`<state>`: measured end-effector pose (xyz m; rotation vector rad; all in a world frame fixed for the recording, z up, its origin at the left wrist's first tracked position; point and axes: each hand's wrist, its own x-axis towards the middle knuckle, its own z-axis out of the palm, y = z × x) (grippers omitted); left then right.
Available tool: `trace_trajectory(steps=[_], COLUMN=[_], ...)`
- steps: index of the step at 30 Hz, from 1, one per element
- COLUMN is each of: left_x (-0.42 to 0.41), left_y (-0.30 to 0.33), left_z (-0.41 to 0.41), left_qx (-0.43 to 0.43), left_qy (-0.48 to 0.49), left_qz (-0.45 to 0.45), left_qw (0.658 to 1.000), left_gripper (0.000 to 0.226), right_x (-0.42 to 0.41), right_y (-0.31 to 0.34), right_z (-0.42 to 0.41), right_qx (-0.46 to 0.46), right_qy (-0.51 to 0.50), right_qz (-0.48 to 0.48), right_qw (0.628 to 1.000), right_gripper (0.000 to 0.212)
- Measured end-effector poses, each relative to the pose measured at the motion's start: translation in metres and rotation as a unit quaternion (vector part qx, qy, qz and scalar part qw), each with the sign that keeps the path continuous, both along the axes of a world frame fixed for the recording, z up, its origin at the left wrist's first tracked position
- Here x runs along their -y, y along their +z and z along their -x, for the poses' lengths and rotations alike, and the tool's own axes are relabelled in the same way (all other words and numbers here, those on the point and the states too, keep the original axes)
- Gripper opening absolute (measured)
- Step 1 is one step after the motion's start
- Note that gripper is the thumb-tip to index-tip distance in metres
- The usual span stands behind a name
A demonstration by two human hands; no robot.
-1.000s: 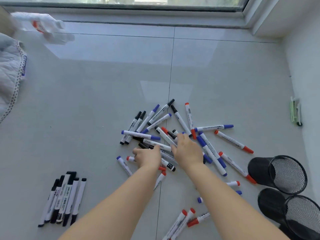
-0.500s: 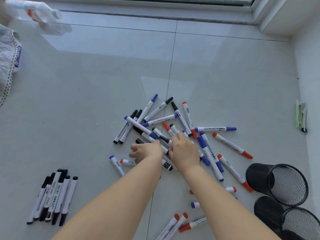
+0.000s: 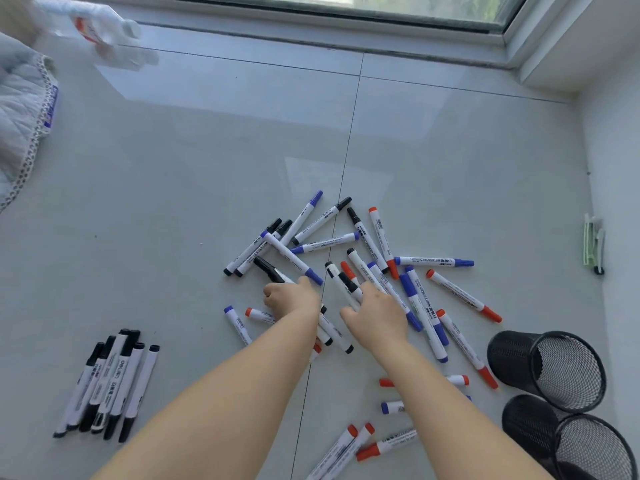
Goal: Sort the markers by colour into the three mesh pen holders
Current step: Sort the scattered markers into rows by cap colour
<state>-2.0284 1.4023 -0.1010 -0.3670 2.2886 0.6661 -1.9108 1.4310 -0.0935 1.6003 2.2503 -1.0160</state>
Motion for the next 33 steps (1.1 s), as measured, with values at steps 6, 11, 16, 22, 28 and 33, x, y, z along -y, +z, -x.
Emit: trace_trajectory(steps=[6,11,16,22,28,33], left_x=[0.016,0.031,0.065,0.135,0.221,0.276], left_y=[0.002,0.014,0.037,0.062,0.057,0.039], left_z=[0.015,0.026,0.049,0.084,0.159,0.215], left_qx=[0.044,0.038,-0.024,-0.081,-0.141,-0.140], left_qy=[0.053,0.069,0.039,-0.059,-0.166,-0.238], left_qz=[-0.097,-0.178,-0.237,-0.222,-0.130,-0.019], left_qw=[0.993,0.981,0.970,0.970,0.967,0.961], left_gripper=[0.016,0.011,0.020,0.022,0.012,0.016], right_x=[0.010,0.021,0.046,0.129,0.215,0.251], right_y=[0.004,0.009,0.024,0.034,0.020,0.012], right_z=[0.003,0.009,0.039,0.093,0.134,0.160], right_qx=[-0.044,-0.082,-0.131,-0.161,-0.118,-0.077], right_qy=[-0.075,-0.147,-0.139,-0.150,-0.170,-0.219], right_qz=[0.060,0.098,0.085,0.144,0.156,0.147], right_qw=[0.994,0.981,0.978,0.965,0.966,0.962], right_gripper=[0.024,0.018,0.036,0.029,0.027,0.017])
